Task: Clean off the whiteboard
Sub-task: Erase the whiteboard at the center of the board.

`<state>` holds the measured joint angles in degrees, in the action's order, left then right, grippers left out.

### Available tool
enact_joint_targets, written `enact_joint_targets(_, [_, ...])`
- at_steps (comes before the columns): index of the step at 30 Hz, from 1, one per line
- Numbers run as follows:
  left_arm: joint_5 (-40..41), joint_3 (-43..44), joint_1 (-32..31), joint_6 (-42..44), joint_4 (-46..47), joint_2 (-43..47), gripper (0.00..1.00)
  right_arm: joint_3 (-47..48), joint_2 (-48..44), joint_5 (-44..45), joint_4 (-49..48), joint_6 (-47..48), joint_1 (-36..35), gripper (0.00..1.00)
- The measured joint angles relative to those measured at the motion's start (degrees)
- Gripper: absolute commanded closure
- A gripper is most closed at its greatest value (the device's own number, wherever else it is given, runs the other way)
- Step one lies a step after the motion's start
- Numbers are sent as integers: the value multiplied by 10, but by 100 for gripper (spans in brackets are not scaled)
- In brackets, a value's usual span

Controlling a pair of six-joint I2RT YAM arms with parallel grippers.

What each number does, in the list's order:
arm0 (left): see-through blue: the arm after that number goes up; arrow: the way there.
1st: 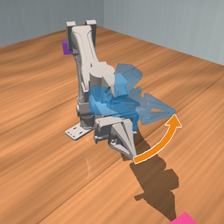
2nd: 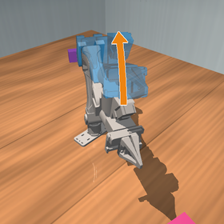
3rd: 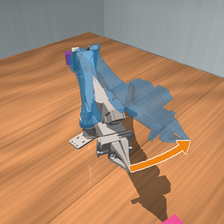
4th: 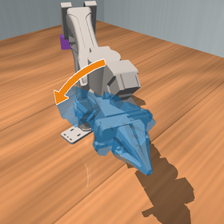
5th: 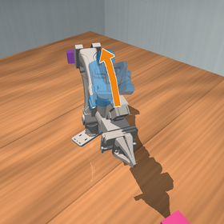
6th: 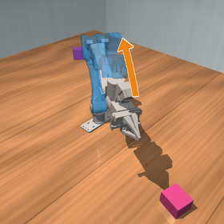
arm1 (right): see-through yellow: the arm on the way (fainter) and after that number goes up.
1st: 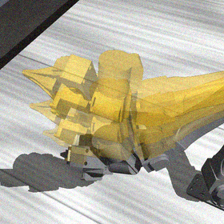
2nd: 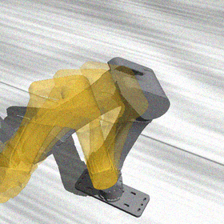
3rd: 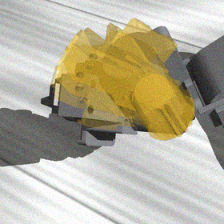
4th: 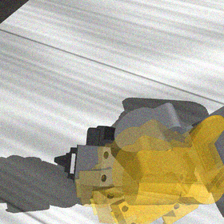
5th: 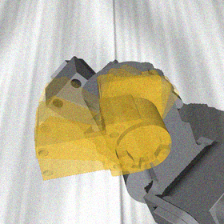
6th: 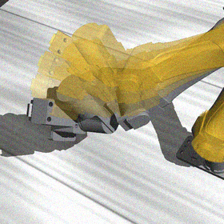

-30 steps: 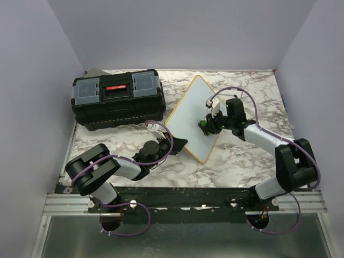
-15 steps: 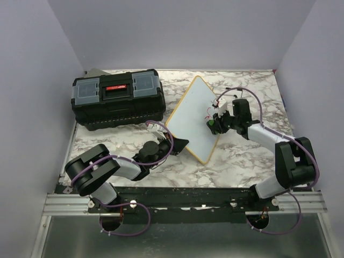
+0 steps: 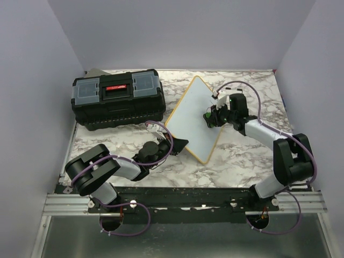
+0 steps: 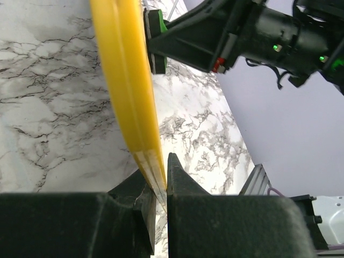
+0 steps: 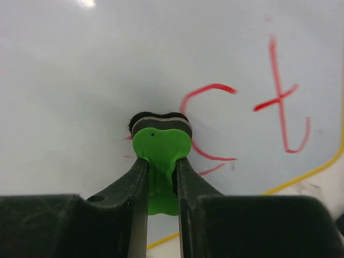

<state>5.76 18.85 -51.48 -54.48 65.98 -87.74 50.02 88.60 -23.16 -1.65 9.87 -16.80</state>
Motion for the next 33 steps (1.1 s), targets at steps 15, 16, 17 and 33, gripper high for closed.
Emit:
enact_joint_targets(15, [-11, 0, -3, -2, 8, 0, 100, -24, -13, -35, 12, 62, 19, 99])
enact_joint_targets(16, [-11, 0, -3, -2, 8, 0, 100, -24, -18, -35, 8, 55, 11, 99])
enact_joint_targets(17, [-11, 0, -3, -2, 8, 0, 100, -24, -19, -33, 3, 48, 7, 99])
enact_joint_targets(33, [-24, 0, -3, -7, 8, 0, 100, -8, 16, 51, -21, 23, 48, 99])
